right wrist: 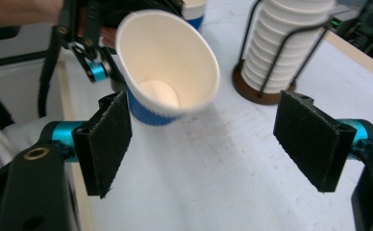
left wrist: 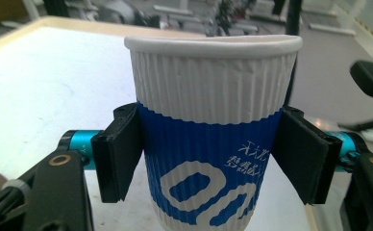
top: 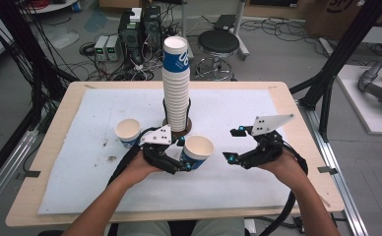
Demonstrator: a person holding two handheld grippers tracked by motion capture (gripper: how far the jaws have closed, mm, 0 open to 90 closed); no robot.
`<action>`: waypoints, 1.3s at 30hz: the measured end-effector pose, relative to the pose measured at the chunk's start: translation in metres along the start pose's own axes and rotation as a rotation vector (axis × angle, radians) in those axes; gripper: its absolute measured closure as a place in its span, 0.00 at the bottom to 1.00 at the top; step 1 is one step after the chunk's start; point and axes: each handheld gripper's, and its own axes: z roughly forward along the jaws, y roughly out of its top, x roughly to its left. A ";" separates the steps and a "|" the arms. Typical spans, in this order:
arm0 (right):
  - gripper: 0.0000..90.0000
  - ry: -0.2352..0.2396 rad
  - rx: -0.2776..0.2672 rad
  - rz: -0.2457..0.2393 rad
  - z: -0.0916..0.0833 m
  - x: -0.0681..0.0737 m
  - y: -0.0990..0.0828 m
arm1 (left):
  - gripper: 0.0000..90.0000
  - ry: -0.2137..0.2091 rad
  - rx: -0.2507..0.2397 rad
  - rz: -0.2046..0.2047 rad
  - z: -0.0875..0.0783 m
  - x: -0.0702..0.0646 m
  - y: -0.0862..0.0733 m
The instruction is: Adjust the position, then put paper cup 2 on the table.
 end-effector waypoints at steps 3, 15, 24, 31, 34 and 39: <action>0.24 -0.033 -0.017 0.043 0.000 -0.001 -0.014 | 0.32 0.021 -0.019 0.003 -0.003 0.002 -0.003; 0.23 -0.115 -0.142 0.125 0.002 0.000 -0.066 | 0.32 0.072 -0.097 0.002 -0.006 0.005 -0.012; 0.23 -0.195 -0.269 0.182 -0.003 0.001 -0.089 | 0.32 0.094 -0.122 -0.003 -0.011 0.008 -0.014; 0.23 -0.195 -0.263 0.191 -0.005 0.004 -0.097 | 0.31 0.113 -0.150 -0.014 -0.013 0.006 -0.015; 0.23 -0.206 -0.267 0.194 -0.008 0.004 -0.100 | 0.31 0.119 -0.152 -0.014 -0.012 0.008 -0.015; 0.23 -0.198 -0.286 0.217 -0.012 0.004 -0.105 | 0.31 0.134 -0.170 -0.034 -0.010 0.011 -0.016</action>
